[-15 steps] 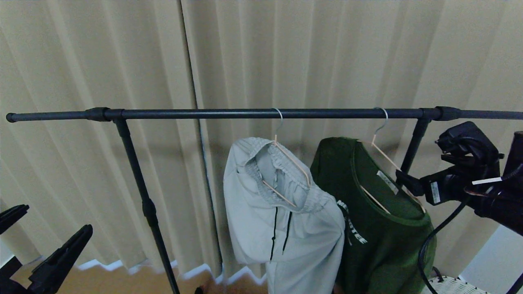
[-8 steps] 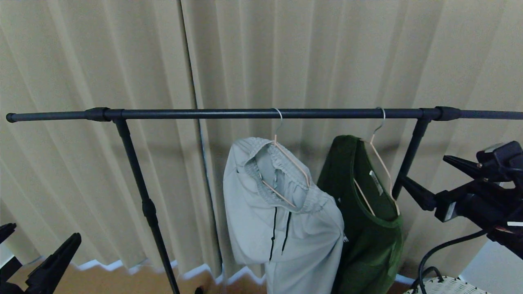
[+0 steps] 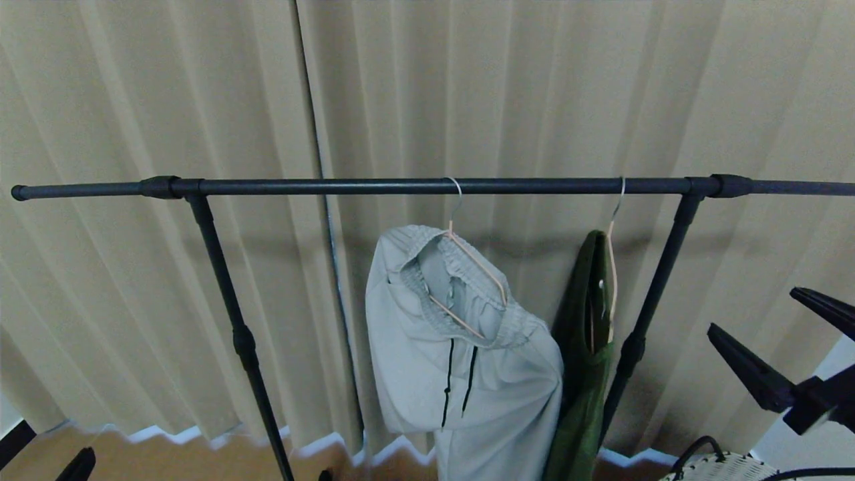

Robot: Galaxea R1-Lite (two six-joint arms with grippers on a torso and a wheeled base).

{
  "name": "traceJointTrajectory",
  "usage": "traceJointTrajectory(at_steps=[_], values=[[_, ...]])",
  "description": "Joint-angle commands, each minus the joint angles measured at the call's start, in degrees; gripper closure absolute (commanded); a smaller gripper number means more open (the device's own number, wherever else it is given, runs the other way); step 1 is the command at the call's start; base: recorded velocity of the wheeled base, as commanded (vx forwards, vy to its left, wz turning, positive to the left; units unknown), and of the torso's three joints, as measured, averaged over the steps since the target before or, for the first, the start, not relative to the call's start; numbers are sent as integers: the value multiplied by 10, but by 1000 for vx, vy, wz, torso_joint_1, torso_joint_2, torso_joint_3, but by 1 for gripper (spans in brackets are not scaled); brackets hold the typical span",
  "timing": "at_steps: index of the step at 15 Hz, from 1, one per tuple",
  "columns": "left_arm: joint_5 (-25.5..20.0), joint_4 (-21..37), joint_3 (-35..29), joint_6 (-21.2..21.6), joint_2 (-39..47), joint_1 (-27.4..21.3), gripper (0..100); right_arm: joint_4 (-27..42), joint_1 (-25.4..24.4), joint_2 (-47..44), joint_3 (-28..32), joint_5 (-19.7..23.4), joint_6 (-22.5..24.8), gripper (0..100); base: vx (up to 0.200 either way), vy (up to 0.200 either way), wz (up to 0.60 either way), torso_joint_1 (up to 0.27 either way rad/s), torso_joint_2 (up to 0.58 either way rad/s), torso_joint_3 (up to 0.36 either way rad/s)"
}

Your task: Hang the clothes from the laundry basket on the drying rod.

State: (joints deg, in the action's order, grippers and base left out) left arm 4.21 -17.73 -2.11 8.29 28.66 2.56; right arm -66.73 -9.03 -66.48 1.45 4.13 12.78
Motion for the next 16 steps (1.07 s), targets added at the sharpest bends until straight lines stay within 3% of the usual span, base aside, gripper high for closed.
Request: traceJointTrajectory(at_steps=[1, 3, 6, 9, 12, 14, 16], values=[[0, 103, -14, 12, -126, 0, 0, 114, 0, 144, -15, 5, 2, 0, 0, 0, 0, 0, 0, 0], [0, 151, -22, 23, -160, 0, 0, 270, 0, 235, 1, 6, 1, 0, 0, 0, 0, 0, 0, 0], [-2, 153, 3, 24, -164, -9, 0, 433, 1, 335, 14, 1, 2, 0, 0, 0, 0, 0, 0, 0], [-6, 152, 14, 12, -170, -38, 0, 668, 26, 456, 52, -4, 2, 0, 0, 0, 0, 0, 0, 0], [-5, 152, 15, -19, -207, -38, 0, 763, 71, 536, 45, -9, 1, 0, 0, 0, 0, 0, 0, 0], [-18, 166, 21, -38, -276, -32, 0, 775, 90, 564, 48, -9, -15, 0, 0, 0, 0, 0, 0, 0], [-31, 170, 21, -48, -286, -29, 0, 775, 93, 578, 48, -10, -16, 0, 0, 0, 0, 0, 0, 0]])
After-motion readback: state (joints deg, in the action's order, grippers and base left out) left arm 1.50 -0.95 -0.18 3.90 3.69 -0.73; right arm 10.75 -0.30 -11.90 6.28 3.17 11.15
